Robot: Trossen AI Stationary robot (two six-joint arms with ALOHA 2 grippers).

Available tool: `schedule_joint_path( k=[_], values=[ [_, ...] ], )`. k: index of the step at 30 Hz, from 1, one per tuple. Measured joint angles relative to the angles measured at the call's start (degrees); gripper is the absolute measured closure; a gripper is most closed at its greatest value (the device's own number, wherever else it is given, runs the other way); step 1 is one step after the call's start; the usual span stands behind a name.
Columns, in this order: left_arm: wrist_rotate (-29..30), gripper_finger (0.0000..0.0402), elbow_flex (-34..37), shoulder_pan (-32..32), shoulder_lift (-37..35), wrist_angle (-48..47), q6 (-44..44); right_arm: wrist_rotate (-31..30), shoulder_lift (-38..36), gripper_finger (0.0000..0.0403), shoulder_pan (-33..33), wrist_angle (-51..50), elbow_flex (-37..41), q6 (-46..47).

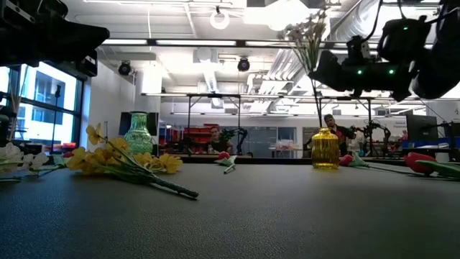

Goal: Sort flowers into vase by color
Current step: Put the white tulip into the yellow flower vase

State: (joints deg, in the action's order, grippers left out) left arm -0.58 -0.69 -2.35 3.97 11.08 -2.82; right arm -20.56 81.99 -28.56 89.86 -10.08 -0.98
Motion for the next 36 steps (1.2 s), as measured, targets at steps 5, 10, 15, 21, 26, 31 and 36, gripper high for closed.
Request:
schedule_joint_path(
  k=[5,10,15,21,26,31,36],
  values=[
    [0.0,0.0401,0.0,0.0,0.0,0.0,0.0,-0.6,2.4,0.0403,0.0,-0.3,-0.4,0.0],
    [0.0,0.0401,0.0,0.0,0.0,0.0,-0.1,-0.9,2.8,0.0403,0.0,-2.1,-0.4,0.8],
    [0.0,0.0401,0.0,0.0,0.0,-0.1,-0.1,-0.9,2.8,0.0402,0.0,-4.8,-0.4,0.9],
    [0.0,0.0401,0.0,0.0,0.0,-0.1,-0.1,-1.5,2.8,0.0372,0.1,-9.0,-0.4,1.1],
    [0.0,0.0401,0.0,0.0,0.0,-0.1,-0.8,-2.0,2.8,0.0307,0.1,-10.0,-0.4,1.2],
    [0.0,0.0401,0.0,0.0,0.0,-0.1,-1.1,-1.9,-0.2,0.0251,1.3,-13.6,-0.4,0.6],
    [0.0,0.0401,0.0,0.0,0.0,-0.1,-1.1,-7.0,-7.3,0.0226,4.1,-23.3,-0.4,-0.2]
  ],
)
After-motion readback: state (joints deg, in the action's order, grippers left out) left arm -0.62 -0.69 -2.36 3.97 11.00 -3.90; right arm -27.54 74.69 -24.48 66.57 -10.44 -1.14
